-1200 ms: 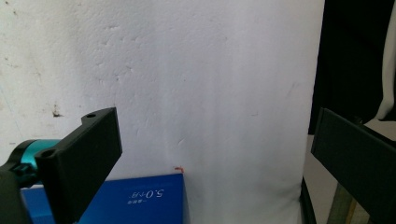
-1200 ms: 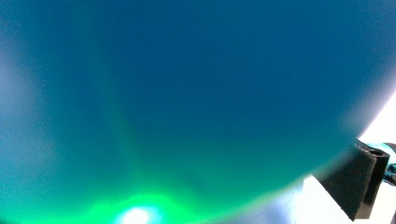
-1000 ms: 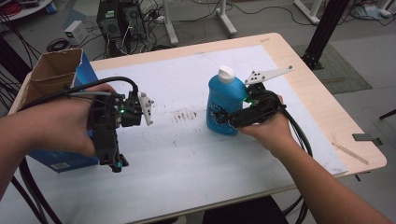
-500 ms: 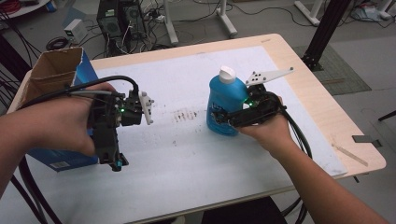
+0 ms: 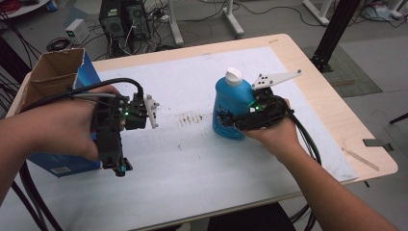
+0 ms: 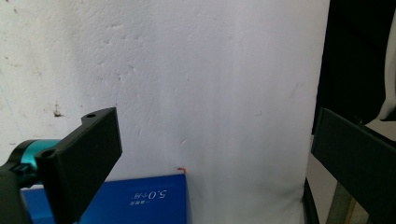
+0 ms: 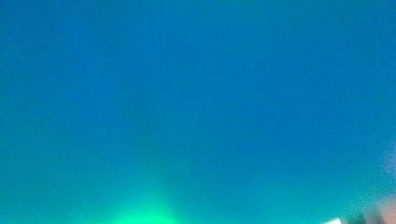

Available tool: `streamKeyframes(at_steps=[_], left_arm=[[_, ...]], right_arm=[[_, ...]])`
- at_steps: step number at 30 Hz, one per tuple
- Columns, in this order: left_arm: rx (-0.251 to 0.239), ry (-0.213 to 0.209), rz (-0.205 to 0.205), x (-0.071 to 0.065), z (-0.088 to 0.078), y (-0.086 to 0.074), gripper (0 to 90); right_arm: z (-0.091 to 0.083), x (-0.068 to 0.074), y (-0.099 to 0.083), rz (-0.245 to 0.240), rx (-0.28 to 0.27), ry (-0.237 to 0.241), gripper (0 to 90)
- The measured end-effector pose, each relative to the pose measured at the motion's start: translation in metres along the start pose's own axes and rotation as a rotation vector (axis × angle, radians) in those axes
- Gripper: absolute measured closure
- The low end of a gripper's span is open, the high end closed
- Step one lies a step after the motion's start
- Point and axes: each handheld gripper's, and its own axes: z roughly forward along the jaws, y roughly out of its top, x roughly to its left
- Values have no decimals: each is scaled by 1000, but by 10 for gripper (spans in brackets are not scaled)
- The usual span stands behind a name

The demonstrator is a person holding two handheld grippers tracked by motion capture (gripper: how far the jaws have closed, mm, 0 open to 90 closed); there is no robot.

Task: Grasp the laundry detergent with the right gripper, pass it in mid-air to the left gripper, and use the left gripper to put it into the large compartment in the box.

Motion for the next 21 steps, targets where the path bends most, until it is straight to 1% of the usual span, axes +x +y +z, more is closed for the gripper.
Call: streamKeyframes(at_steps=[2, 4, 5, 6, 7, 8, 9, 10, 11, 12, 14, 16, 21], left_arm=[[0, 0, 0, 0, 0, 0, 17], [1, 0, -2, 0, 0, 0, 17], [1, 0, -2, 0, 0, 0, 17], [1, -2, -2, 0, 0, 0, 17], [1, -2, -2, 0, 0, 0, 17], [-3, -1, -6, 0, 0, -1, 17], [-3, -1, -6, 0, 0, -1, 17], [-2, 0, -5, 0, -1, -1, 17], [-2, 0, -5, 0, -1, -1, 17], [-4, 1, -8, 0, -1, -1, 17], [-2, 1, -10, -1, -1, -1, 17], [-5, 3, -16, -1, -1, -1, 17], [-5, 2, -12, 0, -1, -1, 17]], right_arm=[[0, 0, 0, -2, 0, 4, 369], [0, 2, -1, -27, -9, -3, 399], [0, 2, -1, -27, -9, -3, 399], [-1, 3, -1, -62, -19, -11, 417], [-1, 3, -1, -62, -19, -11, 417], [-1, 4, -1, -87, -19, -16, 432], [-1, 4, -1, -87, -19, -16, 432], [-1, 4, -1, -109, -21, -24, 446], [-1, 4, -1, -109, -21, -24, 446], [-2, 6, 0, -121, -23, -38, 457], [-3, 5, 0, -116, -29, -44, 461], [-3, 4, 0, -119, -32, -43, 463], [-4, 6, 2, -134, -23, -36, 465]])
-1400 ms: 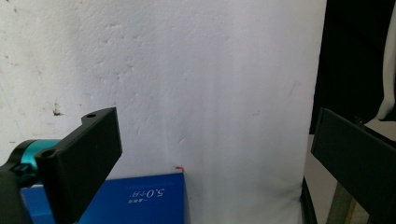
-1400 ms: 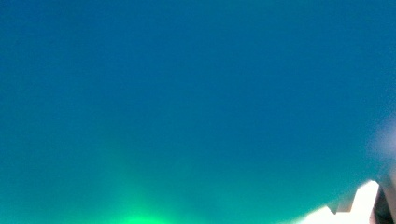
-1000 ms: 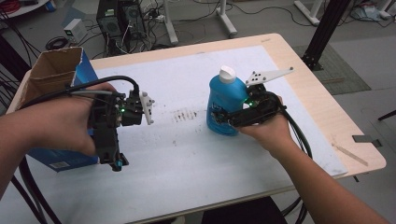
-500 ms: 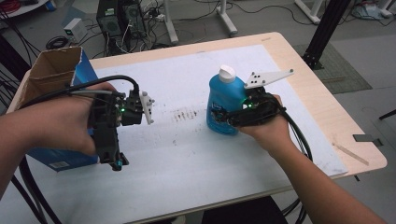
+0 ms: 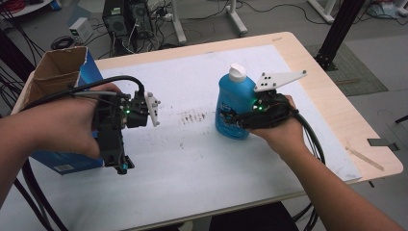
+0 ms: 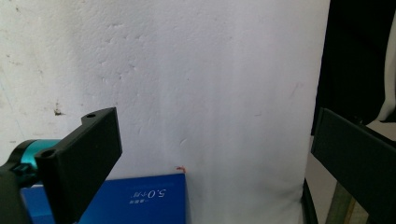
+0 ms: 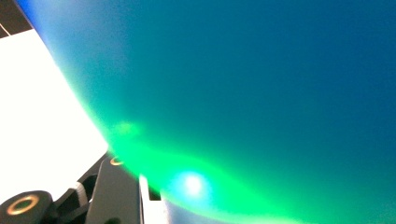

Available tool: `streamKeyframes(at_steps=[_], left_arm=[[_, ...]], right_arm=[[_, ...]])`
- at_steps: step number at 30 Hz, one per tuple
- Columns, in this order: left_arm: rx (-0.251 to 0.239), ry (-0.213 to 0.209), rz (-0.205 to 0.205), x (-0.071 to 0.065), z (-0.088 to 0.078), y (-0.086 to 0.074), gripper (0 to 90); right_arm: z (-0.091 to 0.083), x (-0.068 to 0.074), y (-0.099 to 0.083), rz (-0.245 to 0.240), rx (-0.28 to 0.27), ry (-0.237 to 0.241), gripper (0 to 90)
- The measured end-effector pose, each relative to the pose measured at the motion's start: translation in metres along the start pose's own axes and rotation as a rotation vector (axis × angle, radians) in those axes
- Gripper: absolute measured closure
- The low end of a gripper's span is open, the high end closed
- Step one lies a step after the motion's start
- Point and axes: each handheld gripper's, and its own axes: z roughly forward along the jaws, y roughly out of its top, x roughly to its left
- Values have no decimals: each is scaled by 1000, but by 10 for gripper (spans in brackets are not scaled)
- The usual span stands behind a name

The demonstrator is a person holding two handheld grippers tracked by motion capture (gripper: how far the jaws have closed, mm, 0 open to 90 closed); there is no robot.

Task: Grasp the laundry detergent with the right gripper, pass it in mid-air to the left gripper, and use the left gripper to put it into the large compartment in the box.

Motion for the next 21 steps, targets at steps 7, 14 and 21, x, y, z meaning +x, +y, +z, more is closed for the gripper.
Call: streamKeyframes(at_steps=[7, 14, 21], left_arm=[[-7, -1, 4, 1, -2, 2, 17], [-25, 17, -2, 1, -11, 1, 17], [-44, 48, -9, 0, -27, -1, 17]], right_arm=[[-7, 8, 14, -45, 14, 25, 464], [-13, 16, 30, -98, 10, 44, 464], [-10, 32, 47, -145, 49, 131, 464]])
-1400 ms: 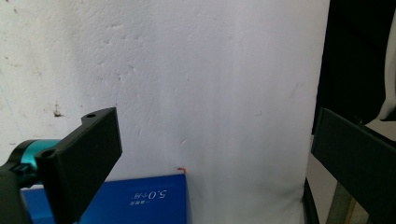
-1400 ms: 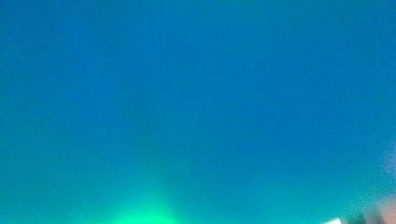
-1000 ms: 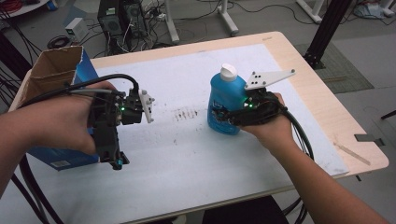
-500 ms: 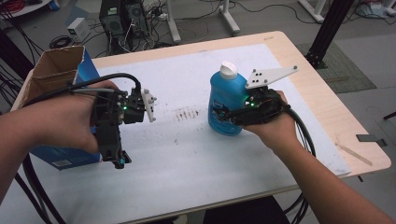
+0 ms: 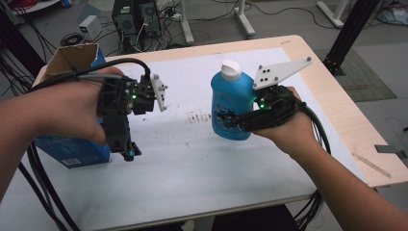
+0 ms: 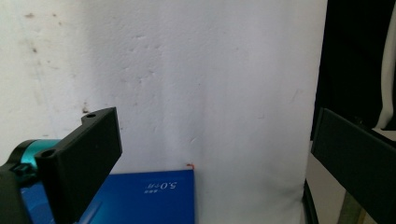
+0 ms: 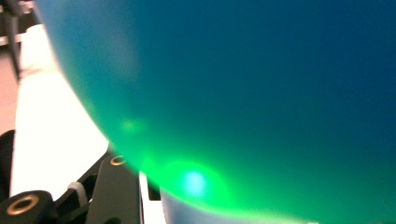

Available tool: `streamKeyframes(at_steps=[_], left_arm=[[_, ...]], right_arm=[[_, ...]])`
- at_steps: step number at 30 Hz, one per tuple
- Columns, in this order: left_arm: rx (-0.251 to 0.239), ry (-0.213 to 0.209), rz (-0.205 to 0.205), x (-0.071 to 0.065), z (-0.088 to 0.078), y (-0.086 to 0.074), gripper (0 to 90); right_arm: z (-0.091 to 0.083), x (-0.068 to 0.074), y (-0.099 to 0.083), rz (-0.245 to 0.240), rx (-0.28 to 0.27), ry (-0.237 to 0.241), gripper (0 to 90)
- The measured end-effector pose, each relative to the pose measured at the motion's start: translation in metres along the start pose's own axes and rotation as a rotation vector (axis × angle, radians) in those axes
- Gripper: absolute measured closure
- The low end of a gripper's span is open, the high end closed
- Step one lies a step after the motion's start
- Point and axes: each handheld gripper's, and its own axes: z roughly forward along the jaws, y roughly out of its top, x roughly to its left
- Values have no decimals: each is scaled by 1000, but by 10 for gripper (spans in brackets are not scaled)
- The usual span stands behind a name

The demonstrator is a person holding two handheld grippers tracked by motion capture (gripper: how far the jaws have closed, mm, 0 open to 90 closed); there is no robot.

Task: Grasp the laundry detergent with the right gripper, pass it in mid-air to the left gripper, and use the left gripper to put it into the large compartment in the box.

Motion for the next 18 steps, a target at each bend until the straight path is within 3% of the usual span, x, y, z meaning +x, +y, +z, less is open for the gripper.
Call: streamKeyframes(at_steps=[6, 11, 18], left_arm=[[-14, 9, -4, 1, -12, 2, 17], [-23, 21, -2, 2, -23, 5, 17], [-44, 26, -1, 3, -38, 13, 18]], right_arm=[[5, 6, 8, -15, 10, 67, 465], [14, 14, 16, -31, 29, 163, 466], [24, 23, 26, -58, 48, 232, 466]])
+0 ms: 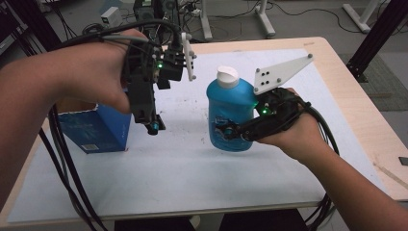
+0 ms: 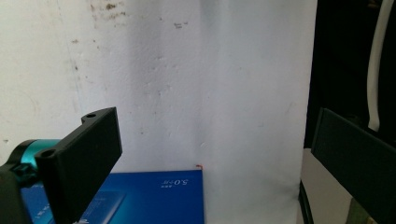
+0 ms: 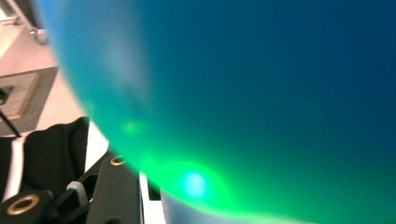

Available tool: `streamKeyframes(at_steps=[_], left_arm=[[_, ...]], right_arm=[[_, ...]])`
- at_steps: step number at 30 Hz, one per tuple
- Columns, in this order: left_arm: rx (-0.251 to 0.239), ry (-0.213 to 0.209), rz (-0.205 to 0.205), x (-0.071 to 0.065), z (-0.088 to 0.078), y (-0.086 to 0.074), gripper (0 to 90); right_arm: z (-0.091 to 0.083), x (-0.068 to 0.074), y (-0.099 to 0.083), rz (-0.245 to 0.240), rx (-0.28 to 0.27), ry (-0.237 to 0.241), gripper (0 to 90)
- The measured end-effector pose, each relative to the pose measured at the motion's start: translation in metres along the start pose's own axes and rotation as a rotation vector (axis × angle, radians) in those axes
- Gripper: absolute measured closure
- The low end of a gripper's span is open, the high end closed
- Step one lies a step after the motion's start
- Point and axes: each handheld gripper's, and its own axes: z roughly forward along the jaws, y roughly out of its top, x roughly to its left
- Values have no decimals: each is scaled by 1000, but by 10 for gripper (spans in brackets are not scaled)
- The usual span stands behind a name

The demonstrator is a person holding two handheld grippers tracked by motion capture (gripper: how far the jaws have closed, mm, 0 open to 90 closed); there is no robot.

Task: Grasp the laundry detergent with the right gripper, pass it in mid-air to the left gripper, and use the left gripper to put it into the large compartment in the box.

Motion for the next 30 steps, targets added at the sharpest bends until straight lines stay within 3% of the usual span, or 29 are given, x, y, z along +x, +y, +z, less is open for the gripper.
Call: streamKeyframes(at_steps=[8, 13, 23, 30], left_arm=[[-12, -26, -2, 0, -14, 14, 17], [-8, -15, 8, -1, -19, 21, 17], [13, -34, 19, -5, -22, 35, 18], [35, -30, 17, -7, -25, 42, 17]], right_arm=[[12, 4, 11, -43, 5, 70, 466], [17, 7, 15, -63, 7, 93, 466], [30, 9, 24, -79, 22, 122, 467], [43, 9, 36, -92, 2, 155, 467]])
